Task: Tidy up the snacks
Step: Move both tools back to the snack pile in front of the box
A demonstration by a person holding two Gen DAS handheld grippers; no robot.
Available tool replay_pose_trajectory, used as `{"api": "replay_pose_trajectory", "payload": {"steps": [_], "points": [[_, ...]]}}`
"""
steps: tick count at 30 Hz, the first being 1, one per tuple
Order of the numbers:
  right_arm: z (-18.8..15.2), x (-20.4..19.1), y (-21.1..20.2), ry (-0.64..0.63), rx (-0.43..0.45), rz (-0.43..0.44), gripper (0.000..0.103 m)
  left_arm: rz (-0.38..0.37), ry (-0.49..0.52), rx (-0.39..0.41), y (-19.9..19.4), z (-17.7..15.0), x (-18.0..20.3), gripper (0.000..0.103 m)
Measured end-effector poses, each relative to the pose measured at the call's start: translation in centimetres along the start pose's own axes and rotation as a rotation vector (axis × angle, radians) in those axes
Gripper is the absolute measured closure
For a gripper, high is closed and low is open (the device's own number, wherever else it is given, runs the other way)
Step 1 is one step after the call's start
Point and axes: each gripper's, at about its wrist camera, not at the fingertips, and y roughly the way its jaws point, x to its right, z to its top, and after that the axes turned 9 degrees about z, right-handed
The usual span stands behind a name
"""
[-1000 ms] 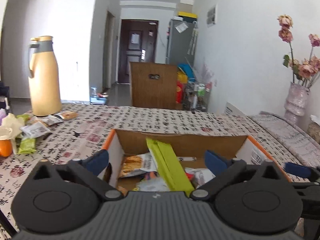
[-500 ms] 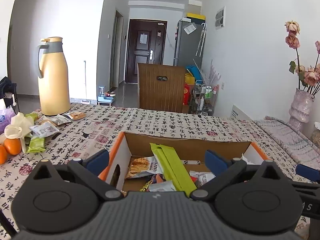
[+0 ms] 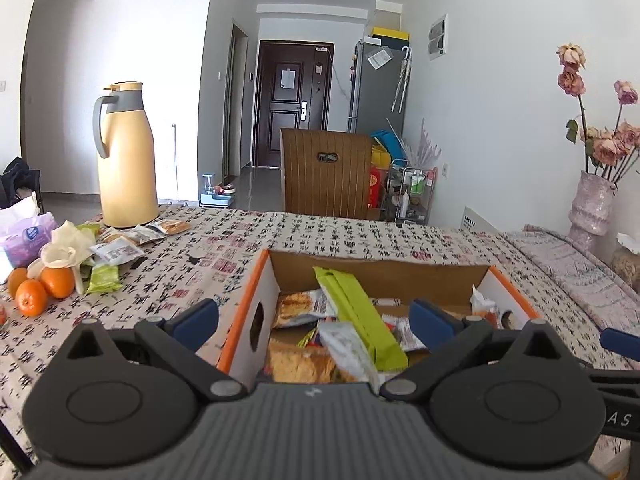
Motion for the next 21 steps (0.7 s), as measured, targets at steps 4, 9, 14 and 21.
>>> {"api": "replay_pose_trajectory", "payload": {"steps": [4,9,14,21], "points": [[-0.9,-0.6,-1.5,-0.01,-0.017,0.01,0.0,0.006,0.008,-0.012,-1.1,-1.0,-0.6,0.0],[-2.2,-1.3,-2.9,-0.02,-0.056,0.015,0.0,0.021,0.012,-0.037,-2.2,-2.5,-1.6,0.0],[-3.9,-1.7,-3.7,-0.009,-0.111,0.008,0.0,0.031,0.016,-0.076,-2.7,-4.0,-2.6,0.0],[-6.7,-2.2,-3.3,-0.006,-0.229,-0.065,0.0,0.021,0.019,-0.113,-3.5,-5.7,-3.2,0.0]]}}
